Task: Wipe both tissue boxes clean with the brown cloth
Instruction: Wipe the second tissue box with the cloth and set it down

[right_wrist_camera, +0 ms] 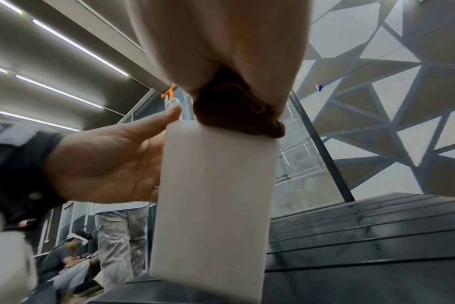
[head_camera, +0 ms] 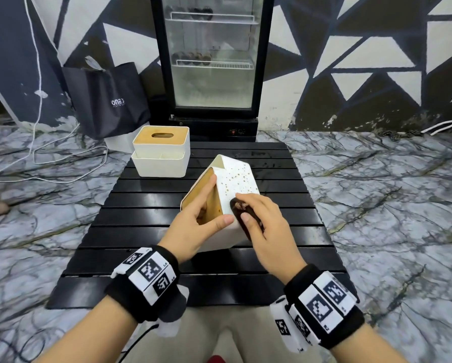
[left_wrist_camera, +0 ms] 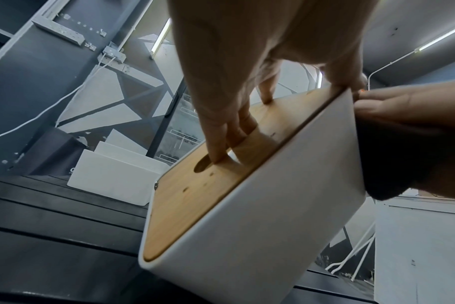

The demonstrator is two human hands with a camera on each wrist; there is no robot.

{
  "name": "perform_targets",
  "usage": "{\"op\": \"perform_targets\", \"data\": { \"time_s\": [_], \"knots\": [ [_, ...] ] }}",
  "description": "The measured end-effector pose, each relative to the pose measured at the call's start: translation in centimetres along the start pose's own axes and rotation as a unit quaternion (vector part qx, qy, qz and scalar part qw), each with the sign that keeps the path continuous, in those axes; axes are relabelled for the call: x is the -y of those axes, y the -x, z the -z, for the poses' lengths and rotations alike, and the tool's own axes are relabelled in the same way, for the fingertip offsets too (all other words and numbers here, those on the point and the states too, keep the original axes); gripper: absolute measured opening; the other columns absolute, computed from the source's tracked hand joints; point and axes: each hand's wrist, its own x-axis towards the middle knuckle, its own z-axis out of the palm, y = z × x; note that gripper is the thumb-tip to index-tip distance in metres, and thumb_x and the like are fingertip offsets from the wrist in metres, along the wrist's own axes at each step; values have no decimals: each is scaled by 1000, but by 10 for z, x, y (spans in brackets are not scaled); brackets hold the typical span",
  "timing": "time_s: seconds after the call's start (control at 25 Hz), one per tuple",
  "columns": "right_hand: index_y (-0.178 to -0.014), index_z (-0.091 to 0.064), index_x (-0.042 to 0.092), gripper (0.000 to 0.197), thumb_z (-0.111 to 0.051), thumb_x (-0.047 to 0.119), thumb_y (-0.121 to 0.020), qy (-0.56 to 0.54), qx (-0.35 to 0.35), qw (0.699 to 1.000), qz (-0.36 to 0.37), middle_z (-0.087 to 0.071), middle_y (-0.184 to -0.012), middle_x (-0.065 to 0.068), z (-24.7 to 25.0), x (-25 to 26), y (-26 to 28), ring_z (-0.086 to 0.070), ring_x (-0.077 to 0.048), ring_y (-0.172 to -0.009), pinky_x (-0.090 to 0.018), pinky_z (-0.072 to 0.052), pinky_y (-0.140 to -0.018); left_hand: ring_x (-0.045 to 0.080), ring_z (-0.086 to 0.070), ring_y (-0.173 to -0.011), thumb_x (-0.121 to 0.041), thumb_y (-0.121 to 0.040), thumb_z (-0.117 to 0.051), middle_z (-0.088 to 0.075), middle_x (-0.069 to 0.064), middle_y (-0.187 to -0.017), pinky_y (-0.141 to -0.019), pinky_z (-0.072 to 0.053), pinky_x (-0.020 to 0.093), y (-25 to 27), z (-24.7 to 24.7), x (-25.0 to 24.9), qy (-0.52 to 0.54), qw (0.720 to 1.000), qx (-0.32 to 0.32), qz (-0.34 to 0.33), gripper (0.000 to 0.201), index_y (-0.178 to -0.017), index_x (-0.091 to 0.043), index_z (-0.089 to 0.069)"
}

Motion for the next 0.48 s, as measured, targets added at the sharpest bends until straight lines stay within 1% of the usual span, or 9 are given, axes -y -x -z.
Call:
{"op": "perform_targets", "data": {
  "time_s": [0.04, 0.12, 0.16, 0.24, 0.32, 0.36, 0.44, 0.48],
  "knots": [
    [-122, -54, 22, 36, -43, 24, -89, 2, -5, 1000, -11, -49, -119, 14, 2, -3, -3, -40, -5, -114, -6, -25, -97, 18, -47, -127, -51, -72, -74, -47, 6, -141, -106, -40, 25, 0, -1, 0, -3, 1000, 1, -1, 79, -130, -63, -22],
    [-122, -54, 21, 36, -43, 23, -88, 6, -11, 1000, -26, -48, -117, 14, 2, -2, -10, -41, -7, -113, -10, -26, -96, 21, -44, -130, -47, -73, -72, -46, 6, -142, -109, -37, 30, -1, -3, -2, -6, 1000, 5, -1, 77, -130, -62, -22],
    [-123, -54, 21, 36, -43, 22, -89, 4, -10, 1000, -27, -48, -117, 13, 0, 1, -13, -40, -6, -113, -12, -26, -96, 20, -43, -130, -46, -73, -70, -46, 5, -142, -109, -37, 30, -1, -3, -2, -8, 1000, 8, 0, 78, -132, -61, -21],
    [-123, -53, 23, 36, -42, 24, -89, 1, -2, 1000, -11, -49, -119, 13, -6, 6, -10, -38, -4, -113, -11, -27, -98, 20, -44, -129, -46, -74, -69, -47, 5, -142, -109, -38, 30, -3, -1, -1, -9, 1000, 14, 3, 81, -136, -58, -19],
    [-123, -53, 25, 35, -41, 28, -90, 0, 9, 1000, 15, -50, -121, 12, -7, 6, -3, -38, -2, -114, -10, -26, -100, 21, -46, -128, -46, -75, -70, -48, 7, -140, -107, -39, 27, -3, 2, 0, -3, 1000, 21, 5, 82, -138, -56, -19],
    [-123, -53, 25, 36, -41, 30, -90, -1, 13, 1000, 22, -50, -121, 13, -5, 4, -1, -38, -1, -115, -9, -26, -100, 19, -49, -126, -45, -74, -69, -48, 8, -140, -105, -40, 24, -2, 3, 1, 1, 1000, 21, 7, 81, -137, -57, -20],
    [-123, -53, 24, 36, -41, 29, -90, -5, 17, 1000, 10, -50, -121, 13, 1, -1, -3, -38, -2, -116, -10, -26, -101, 14, -53, -118, -44, -72, -68, -50, 7, -137, -101, -41, 18, -1, 4, 1, 9, 1000, 16, 10, 78, -132, -61, -21],
    [-123, -53, 23, 36, -42, 28, -89, -5, 16, 1000, -3, -50, -121, 12, 2, -2, -7, -39, -4, -116, -12, -27, -101, 12, -53, -115, -44, -73, -69, -51, 6, -135, -99, -42, 17, 0, 4, -1, 10, 1000, 15, 12, 76, -130, -63, -21]
  ]
}}
